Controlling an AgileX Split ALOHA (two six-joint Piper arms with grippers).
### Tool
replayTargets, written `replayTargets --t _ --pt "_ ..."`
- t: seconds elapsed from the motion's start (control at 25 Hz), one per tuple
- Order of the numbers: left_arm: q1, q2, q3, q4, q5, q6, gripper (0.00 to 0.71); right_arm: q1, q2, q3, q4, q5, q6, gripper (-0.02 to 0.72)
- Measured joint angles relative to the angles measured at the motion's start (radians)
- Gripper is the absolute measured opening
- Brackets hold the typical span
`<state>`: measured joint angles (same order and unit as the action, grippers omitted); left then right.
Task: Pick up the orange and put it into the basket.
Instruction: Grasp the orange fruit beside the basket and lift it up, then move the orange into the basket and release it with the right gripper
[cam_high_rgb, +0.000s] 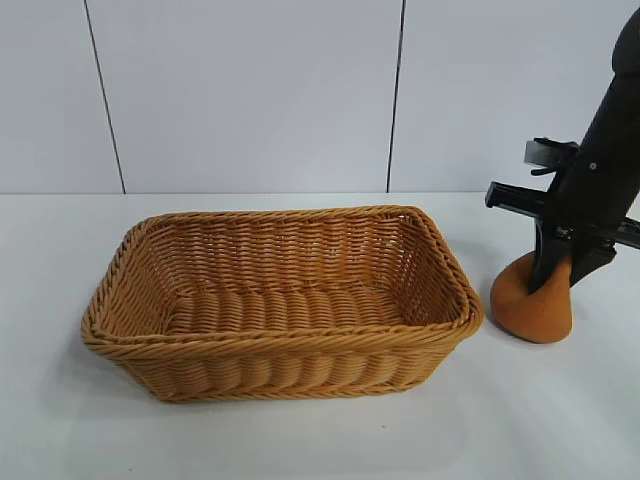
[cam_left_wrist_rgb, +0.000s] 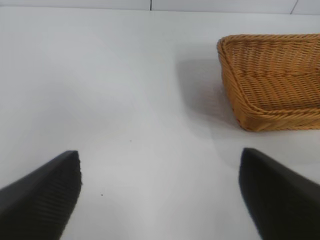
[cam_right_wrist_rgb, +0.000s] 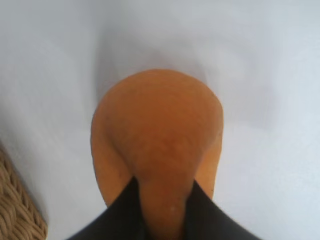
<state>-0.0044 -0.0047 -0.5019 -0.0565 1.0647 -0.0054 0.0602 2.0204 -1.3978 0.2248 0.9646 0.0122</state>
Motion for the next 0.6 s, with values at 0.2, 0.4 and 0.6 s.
replayTargets --t 0.2,0.4,0.6 --pt "0.000 0.000 0.000 0.000 0.000 0.005 0.613 0.000 -0.132 0.000 0.000 0.007 -0.003 0.034" --pt "0.000 0.000 0.000 0.000 0.000 0.000 0.613 0.002 -0.229 -0.001 0.005 0.024 -0.005 0.034" --pt "0.000 0.000 0.000 0.000 0.000 0.000 0.613 0.063 -0.272 -0.001 0.012 0.027 -0.005 0.034"
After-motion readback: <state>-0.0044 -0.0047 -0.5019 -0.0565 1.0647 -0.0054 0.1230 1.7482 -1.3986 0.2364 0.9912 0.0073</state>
